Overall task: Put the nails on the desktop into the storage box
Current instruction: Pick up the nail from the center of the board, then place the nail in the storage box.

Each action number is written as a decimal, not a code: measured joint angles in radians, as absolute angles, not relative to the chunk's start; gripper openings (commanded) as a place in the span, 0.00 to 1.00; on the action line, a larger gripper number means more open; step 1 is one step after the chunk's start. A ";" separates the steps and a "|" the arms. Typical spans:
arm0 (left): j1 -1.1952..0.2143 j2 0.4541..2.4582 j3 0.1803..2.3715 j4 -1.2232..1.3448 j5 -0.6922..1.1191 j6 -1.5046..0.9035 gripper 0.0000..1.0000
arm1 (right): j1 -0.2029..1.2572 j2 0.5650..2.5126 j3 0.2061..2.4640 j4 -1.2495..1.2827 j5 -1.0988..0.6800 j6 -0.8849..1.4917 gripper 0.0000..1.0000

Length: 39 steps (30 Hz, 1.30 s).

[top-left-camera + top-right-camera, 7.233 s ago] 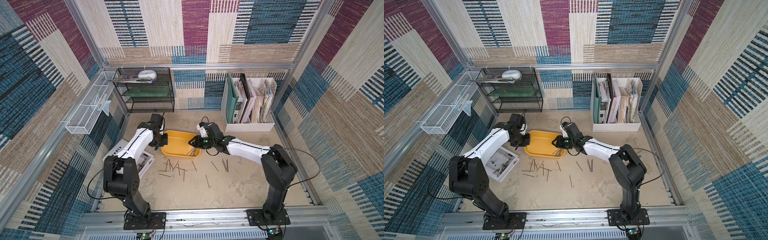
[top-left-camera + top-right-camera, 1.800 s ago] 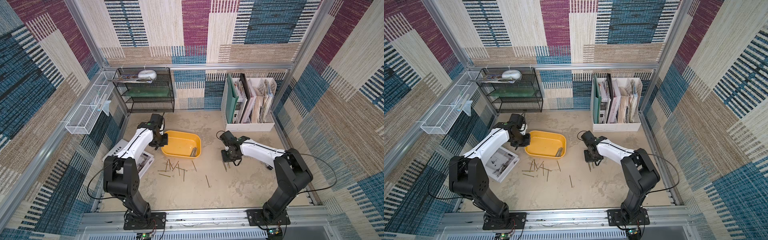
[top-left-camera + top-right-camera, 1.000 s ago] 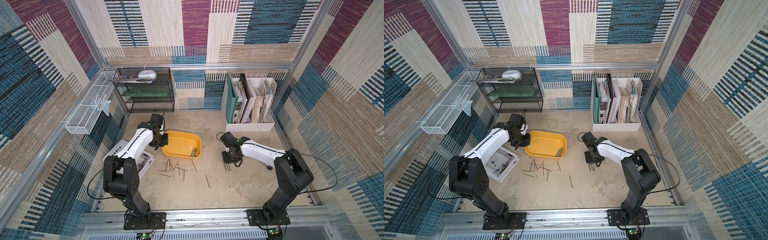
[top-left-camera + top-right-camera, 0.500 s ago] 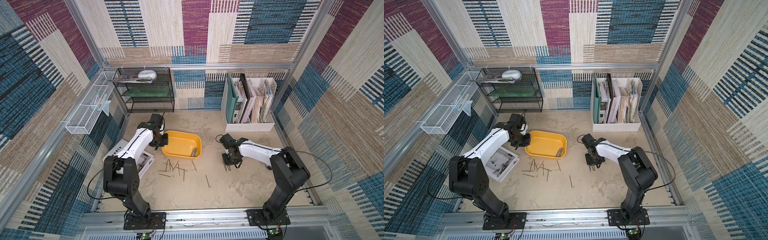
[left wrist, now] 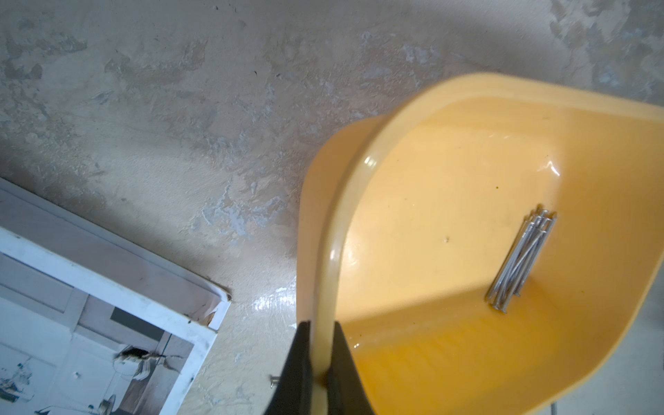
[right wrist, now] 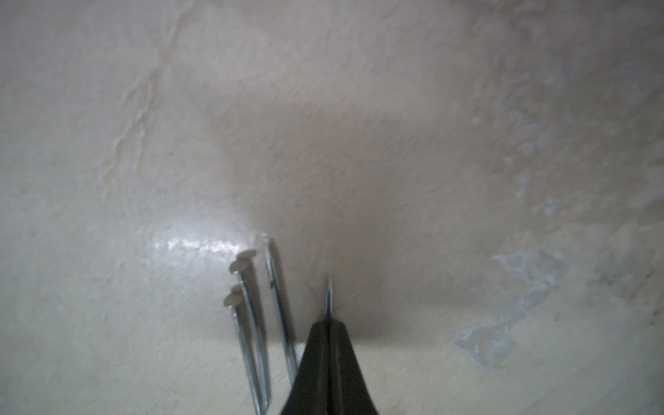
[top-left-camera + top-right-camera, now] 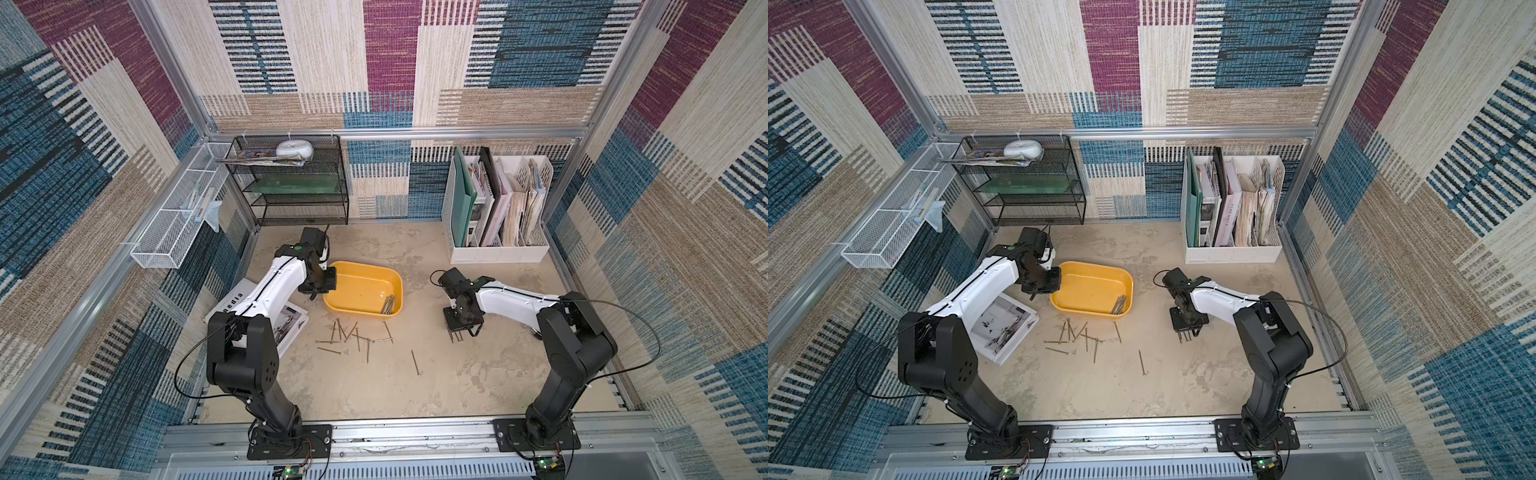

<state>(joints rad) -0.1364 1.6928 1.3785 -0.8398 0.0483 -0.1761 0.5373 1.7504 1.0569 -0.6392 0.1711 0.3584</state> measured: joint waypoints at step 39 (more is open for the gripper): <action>-0.136 1.695 1.378 -0.842 0.048 -0.176 0.00 | 0.652 1.970 1.382 -0.151 -0.476 0.670 0.39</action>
